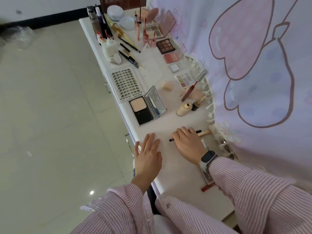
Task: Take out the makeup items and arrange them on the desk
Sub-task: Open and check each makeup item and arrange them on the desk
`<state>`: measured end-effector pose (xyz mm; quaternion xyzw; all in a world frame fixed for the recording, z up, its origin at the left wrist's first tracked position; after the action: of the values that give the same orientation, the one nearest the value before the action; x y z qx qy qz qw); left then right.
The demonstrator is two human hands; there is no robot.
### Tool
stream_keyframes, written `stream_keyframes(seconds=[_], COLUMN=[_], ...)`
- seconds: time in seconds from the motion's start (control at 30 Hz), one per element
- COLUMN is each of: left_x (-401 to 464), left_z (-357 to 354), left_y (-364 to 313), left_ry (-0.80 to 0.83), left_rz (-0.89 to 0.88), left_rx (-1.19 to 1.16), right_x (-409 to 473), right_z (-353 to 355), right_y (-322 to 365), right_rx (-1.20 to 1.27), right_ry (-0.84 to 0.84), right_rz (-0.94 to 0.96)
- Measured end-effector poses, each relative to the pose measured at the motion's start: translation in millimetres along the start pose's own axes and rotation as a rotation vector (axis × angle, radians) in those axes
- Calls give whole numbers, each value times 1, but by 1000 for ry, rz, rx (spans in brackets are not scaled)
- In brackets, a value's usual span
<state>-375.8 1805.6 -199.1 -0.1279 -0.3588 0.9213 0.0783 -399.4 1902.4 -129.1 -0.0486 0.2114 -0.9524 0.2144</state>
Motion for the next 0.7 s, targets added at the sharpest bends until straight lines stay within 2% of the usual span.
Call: stream_keyframes(seconds=[0.1, 0.2, 0.3, 0.37, 0.5, 0.63, 0.7], left_x=[-1, -8, -16, -20, -26, -29, -29], left_z=[18, 41, 53, 61, 72, 67, 61], left_y=[-1, -11, -33, -49, -75, -79, -76], left_ry=[-88, -209, -193, -194, -171, -68, -14], left_rz=[49, 13, -81, -161, -303, -309, -277], left_rx=[-121, -343, -485, -482, -348, -287, -282], right_x=[-4, -18, -36, -42, -48, -53, -54], right_z=[26, 45, 36, 31, 32, 38, 36], right_y=[-18, -52, -67, -63, -50, -45, -43], right_rx=[296, 823, 1311, 1480, 1514, 1135, 1080], right_ry=[-186, -285, -249, -183, -103, -29, 3], right_rz=[-111, -424, -739, -813, -783, -653, -634])
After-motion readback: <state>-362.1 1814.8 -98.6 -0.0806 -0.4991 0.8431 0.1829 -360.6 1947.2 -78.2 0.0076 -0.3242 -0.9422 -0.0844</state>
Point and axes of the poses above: each hand's wrist, its own x-axis towards the middle knuckle, its own z-axis out of the back of the hand, y = z × x, the point moved 9 cm from there along x, towards the middle knuckle, and after that the axes turned 15 degrees about -x, right-handed, at the moved point
